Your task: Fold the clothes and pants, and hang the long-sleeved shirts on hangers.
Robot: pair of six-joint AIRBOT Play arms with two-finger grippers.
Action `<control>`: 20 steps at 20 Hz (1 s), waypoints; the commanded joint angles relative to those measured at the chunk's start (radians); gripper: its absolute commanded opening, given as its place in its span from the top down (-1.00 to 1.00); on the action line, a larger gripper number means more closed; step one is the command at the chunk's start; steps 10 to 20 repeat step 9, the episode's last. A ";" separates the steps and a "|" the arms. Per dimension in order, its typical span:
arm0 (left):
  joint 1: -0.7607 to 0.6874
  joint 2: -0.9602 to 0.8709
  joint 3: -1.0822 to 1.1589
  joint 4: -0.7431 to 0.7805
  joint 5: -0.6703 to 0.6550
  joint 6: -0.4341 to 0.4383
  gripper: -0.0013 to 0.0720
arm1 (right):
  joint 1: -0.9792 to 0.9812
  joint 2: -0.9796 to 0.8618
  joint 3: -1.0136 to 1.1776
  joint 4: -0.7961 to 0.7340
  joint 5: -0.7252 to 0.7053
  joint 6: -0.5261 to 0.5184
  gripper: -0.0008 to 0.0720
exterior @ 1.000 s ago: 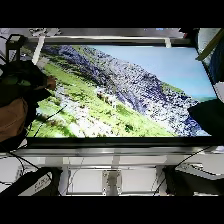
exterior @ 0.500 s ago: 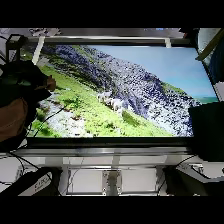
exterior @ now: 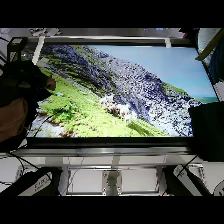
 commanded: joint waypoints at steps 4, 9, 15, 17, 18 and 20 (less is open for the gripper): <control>0.001 -0.001 0.000 -0.001 -0.029 -0.003 0.92 | 0.292 0.023 0.004 -0.185 0.017 -0.021 0.88; 0.001 -0.001 0.000 -0.001 -0.029 -0.003 0.92 | 0.336 0.023 0.004 -0.201 0.041 -0.021 0.88; 0.001 -0.001 0.000 -0.001 -0.029 -0.003 0.92 | 0.336 0.023 0.004 -0.201 0.041 -0.021 0.88; 0.001 -0.001 0.000 -0.001 -0.029 -0.003 0.92 | 0.336 0.023 0.004 -0.201 0.041 -0.021 0.88; 0.001 -0.001 0.000 -0.001 -0.029 -0.003 0.92 | 0.336 0.023 0.004 -0.201 0.041 -0.021 0.88; 0.001 -0.001 0.000 -0.001 -0.029 -0.003 0.92 | 0.336 0.023 0.004 -0.201 0.041 -0.021 0.88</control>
